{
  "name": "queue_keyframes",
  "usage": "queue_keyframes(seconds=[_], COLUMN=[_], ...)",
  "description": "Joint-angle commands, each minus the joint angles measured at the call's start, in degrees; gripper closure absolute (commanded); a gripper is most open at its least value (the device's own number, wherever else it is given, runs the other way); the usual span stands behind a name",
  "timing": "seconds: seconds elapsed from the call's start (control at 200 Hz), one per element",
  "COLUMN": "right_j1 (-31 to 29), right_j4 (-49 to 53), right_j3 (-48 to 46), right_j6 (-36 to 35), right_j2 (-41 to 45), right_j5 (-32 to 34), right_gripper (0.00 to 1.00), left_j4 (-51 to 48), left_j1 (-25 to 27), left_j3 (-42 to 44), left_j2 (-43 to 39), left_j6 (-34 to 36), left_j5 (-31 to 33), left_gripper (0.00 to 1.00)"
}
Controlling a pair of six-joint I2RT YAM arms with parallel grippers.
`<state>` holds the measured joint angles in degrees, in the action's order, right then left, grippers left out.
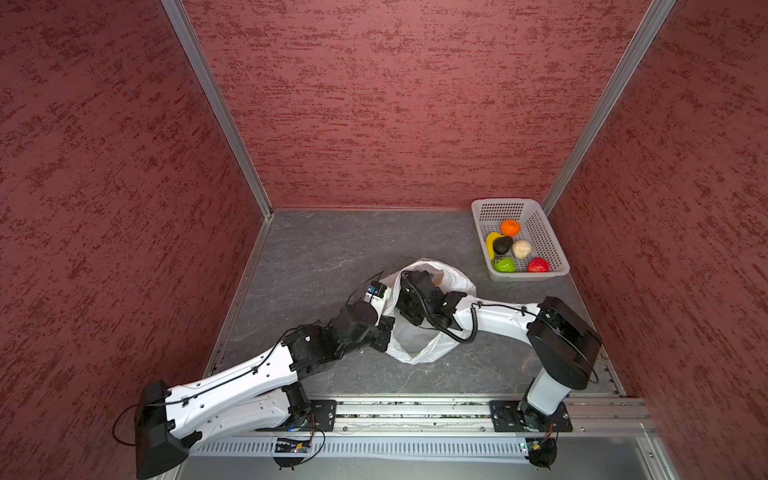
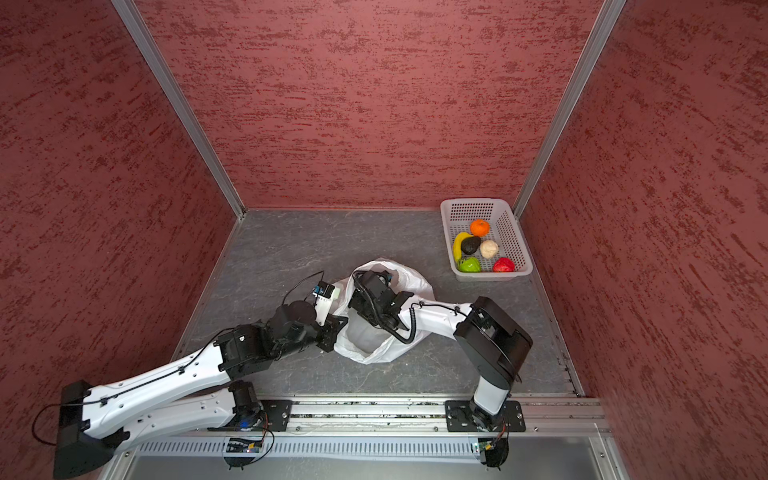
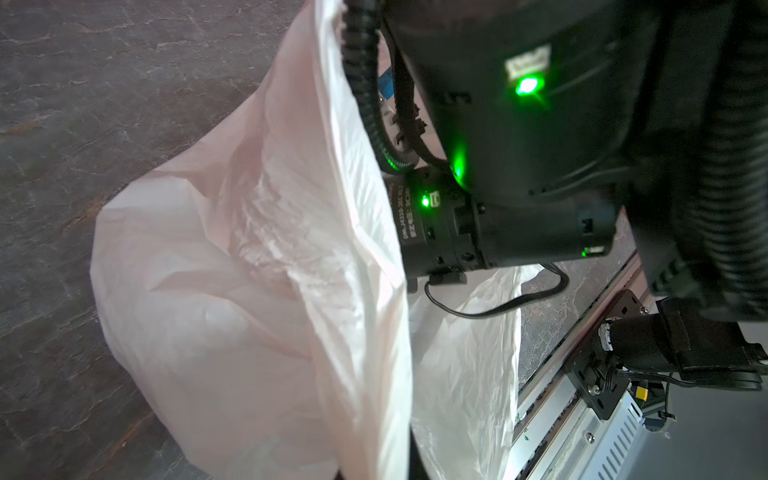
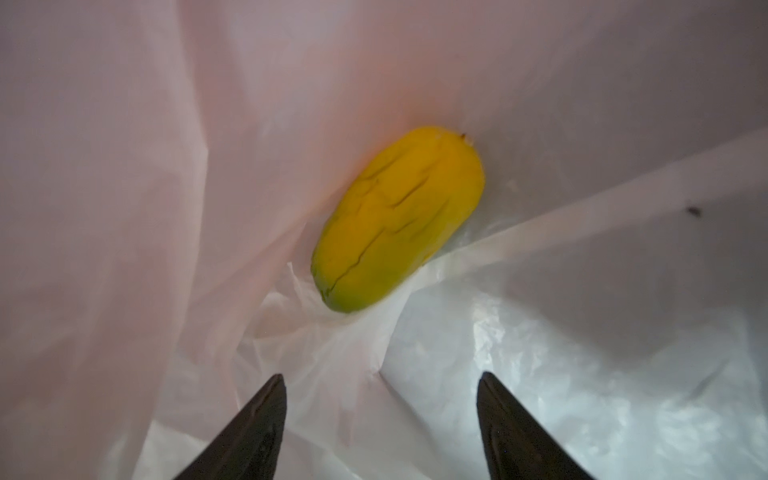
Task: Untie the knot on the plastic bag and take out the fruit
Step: 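Move the right gripper back into the bag toward the yellow mango, then close the right gripper on the yellow mango inside the bag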
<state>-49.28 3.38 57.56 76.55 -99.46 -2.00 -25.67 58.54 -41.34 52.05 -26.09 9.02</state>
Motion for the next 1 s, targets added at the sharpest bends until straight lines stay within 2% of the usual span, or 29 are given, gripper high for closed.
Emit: queue_keyframes(seconds=[0.0, 0.992], right_j1=[0.7, 2.8], right_j4=[-2.3, -9.3], right_j3=[2.0, 5.6], right_j6=[7.8, 14.8], right_j2=[-2.7, -11.1], right_j5=[3.1, 3.3], right_gripper=[0.28, 0.36], left_j4=[-0.1, 1.2], left_j1=[-0.1, -0.7], left_j3=[0.5, 1.4], left_j2=[-0.8, -0.9], left_j6=[0.6, 1.5], left_j5=[-0.8, -3.0], left_gripper=[1.00, 1.00])
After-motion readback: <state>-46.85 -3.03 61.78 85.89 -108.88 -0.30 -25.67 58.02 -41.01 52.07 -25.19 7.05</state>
